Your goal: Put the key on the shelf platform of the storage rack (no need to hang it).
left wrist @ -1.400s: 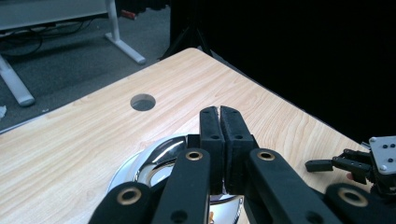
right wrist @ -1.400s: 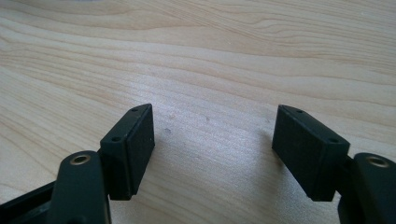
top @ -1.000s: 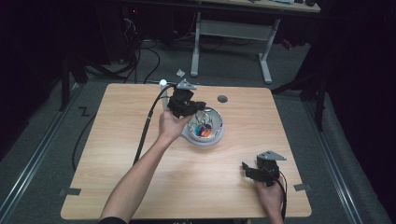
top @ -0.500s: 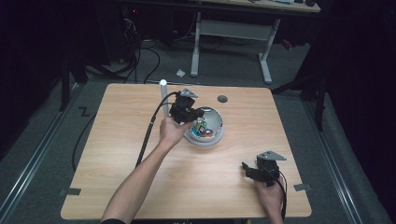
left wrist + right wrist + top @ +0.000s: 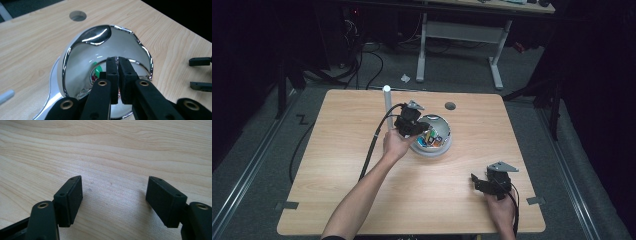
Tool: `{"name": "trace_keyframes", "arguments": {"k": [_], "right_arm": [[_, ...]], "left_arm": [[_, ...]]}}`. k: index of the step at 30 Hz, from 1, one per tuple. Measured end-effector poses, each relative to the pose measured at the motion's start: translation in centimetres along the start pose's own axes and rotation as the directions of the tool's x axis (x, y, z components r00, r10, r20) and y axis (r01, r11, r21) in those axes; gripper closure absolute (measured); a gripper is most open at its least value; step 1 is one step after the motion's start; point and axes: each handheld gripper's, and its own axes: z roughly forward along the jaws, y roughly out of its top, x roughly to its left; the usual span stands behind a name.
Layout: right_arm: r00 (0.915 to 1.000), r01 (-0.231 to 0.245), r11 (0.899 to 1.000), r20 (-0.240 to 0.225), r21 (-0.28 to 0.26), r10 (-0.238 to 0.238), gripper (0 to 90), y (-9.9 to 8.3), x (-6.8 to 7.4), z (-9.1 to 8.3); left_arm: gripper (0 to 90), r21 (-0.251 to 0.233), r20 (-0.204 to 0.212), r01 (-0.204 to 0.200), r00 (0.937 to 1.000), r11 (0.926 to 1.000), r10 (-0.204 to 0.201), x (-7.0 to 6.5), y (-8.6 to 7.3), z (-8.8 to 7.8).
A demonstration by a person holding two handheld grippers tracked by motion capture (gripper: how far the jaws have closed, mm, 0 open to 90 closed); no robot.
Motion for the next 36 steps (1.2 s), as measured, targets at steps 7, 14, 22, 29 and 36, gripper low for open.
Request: {"name": "trace_keyframes", "arguments": {"k": [7, 14, 22, 29, 36], "right_arm": [[1.0, 0.0, 1.0, 0.0, 0.0, 0.0, 29.9, 0.0, 0.0, 0.0], [1.0, 0.0, 1.0, 0.0, 0.0, 0.0, 29.9, 0.0, 0.0, 0.0], [1.0, 0.0, 1.0, 0.0, 0.0, 0.0, 29.9, 0.0, 0.0, 0.0], [1.0, 0.0, 1.0, 0.0, 0.0, 0.0, 29.9, 0.0, 0.0, 0.0], [1.0, 0.0, 1.0, 0.0, 0.0, 0.0, 29.9, 0.0, 0.0, 0.0]], "left_arm": [[84.8, 0.01, -0.022, 0.005, 0.9997, 0.9999, -0.005, 0.8, -0.4, 0.6], [68.0, 0.006, -0.018, -0.014, 0.9997, 0.9999, 0.014, 0.8, -0.5, 0.1], [51.3, -0.02, -0.016, -0.003, 0.9999, 0.9998, 0.003, 1.2, -0.2, -0.9], [44.4, -0.024, -0.001, -0.028, 0.9996, 0.9993, 0.028, 1.4, -0.3, -2.3], [40.2, -0.049, 0.008, -0.029, 0.9995, 0.9984, 0.03, 1.2, 0.3, -3.4]]}}
